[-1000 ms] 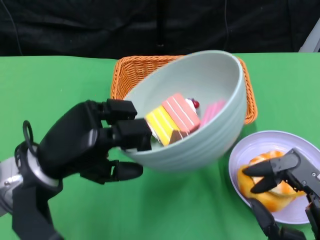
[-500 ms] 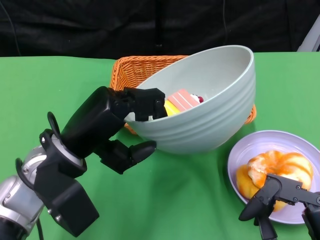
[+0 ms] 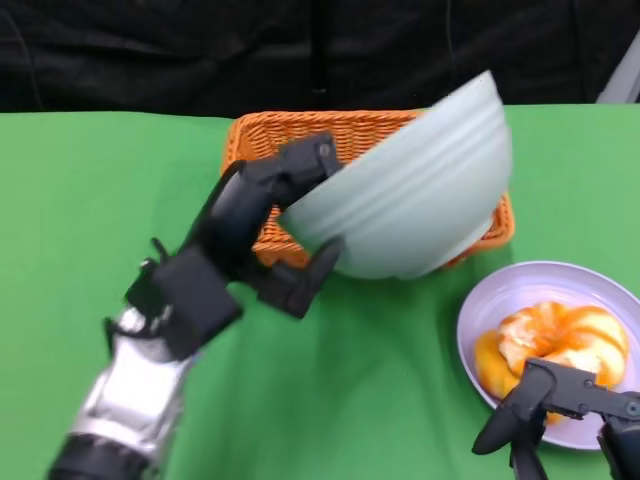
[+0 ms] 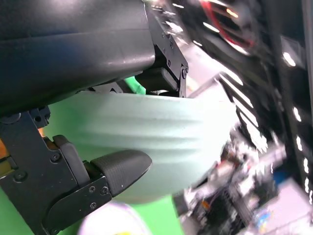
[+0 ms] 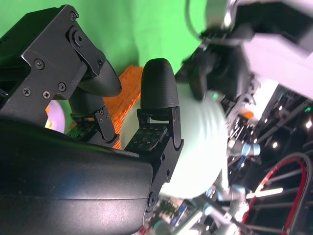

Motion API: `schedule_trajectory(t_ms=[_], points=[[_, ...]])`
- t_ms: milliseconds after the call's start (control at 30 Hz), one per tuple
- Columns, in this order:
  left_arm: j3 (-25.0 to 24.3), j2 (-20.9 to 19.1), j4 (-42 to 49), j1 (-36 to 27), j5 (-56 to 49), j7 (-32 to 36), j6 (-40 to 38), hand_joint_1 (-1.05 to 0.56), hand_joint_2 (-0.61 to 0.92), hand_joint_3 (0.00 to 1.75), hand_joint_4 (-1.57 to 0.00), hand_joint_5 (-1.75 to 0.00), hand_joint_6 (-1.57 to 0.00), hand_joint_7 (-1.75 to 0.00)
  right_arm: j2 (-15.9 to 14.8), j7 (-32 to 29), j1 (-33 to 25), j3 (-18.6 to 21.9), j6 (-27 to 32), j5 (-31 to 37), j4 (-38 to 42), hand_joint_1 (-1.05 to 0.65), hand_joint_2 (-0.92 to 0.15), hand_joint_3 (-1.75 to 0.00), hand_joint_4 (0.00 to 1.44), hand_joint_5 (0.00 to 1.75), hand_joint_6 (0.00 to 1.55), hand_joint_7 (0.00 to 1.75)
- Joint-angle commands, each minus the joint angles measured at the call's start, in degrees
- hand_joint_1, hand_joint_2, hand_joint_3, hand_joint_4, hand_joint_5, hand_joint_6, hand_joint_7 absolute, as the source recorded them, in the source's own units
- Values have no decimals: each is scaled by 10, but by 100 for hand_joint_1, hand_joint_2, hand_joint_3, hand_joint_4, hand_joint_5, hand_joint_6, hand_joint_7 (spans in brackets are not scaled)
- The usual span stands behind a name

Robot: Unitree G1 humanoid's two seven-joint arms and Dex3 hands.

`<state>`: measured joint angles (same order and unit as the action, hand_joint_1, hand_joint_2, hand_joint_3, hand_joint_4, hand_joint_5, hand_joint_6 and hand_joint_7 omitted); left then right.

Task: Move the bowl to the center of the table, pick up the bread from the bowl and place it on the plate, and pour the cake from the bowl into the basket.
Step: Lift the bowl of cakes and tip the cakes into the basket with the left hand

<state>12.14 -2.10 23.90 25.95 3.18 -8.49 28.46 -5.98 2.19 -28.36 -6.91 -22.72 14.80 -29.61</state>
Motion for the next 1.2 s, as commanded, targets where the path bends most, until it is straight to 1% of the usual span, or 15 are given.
schedule_trajectory(t_ms=[33, 167, 400, 433, 600, 733, 800, 967, 1033, 1133, 1200], points=[[-33, 49, 25, 32, 35, 11, -52, -16, 21, 169, -102, -175, -93, -165, -1, -3, -4, -3, -4, 0, 1, 9, -23, -155, 85, 169, 85, 126], [-59, 83, 32, 40, 54, 7, -93, -18, 18, 173, -103, -175, -94, -166, 0, -7, -4, -5, -8, 4, 2, 9, -23, -153, 84, 169, 84, 126], [-91, 118, 24, 43, 71, 9, -152, -21, 15, 174, -105, -175, -94, -168, -2, -9, -3, -5, -10, 4, 2, 9, -23, -154, 85, 168, 84, 126], [-100, 127, 22, 43, 82, 13, -171, -21, 15, 174, -105, -175, -93, -169, -2, -8, -3, -5, -9, 3, 1, 9, -23, -154, 85, 168, 84, 126], [-133, 156, 12, 45, 116, 25, -231, -18, 17, 174, -108, -175, -94, -170, -3, -7, -4, -6, -7, 0, 0, 8, -23, -154, 84, 170, 84, 125], [-169, 180, 7, 52, 157, 55, -289, -14, 22, 175, -110, -175, -94, -173, -3, -9, -5, -6, -9, 4, 0, 9, -23, -153, 84, 169, 84, 125], [-177, 184, 4, 53, 165, 64, -306, -14, 23, 175, -110, -175, -93, -174, -3, -9, -5, -6, -10, 4, 1, 9, -24, -152, 84, 169, 84, 125], [-224, 209, -11, 60, 224, 119, -374, -15, 28, 175, -110, -175, -93, -174, -1, -9, -8, -8, -5, 5, -4, 8, -24, -152, 86, 171, 84, 124], [-228, 211, -15, 61, 235, 129, -386, -15, 28, 175, -110, -175, -92, -174, -1, -9, -8, -8, -6, 5, -4, 7, -24, -151, 85, 172, 84, 124], [-265, 214, -3, 75, 293, 141, -415, -16, 34, 172, -112, -175, -90, -174, -2, -10, -7, -8, -8, 8, -3, 8, -23, -153, 85, 171, 85, 124], [-277, 214, 3, 80, 314, 146, -424, -18, 36, 169, -112, -175, -89, -175, -3, -10, -7, -8, -8, 9, -3, 8, -23, -153, 86, 171, 85, 124]])
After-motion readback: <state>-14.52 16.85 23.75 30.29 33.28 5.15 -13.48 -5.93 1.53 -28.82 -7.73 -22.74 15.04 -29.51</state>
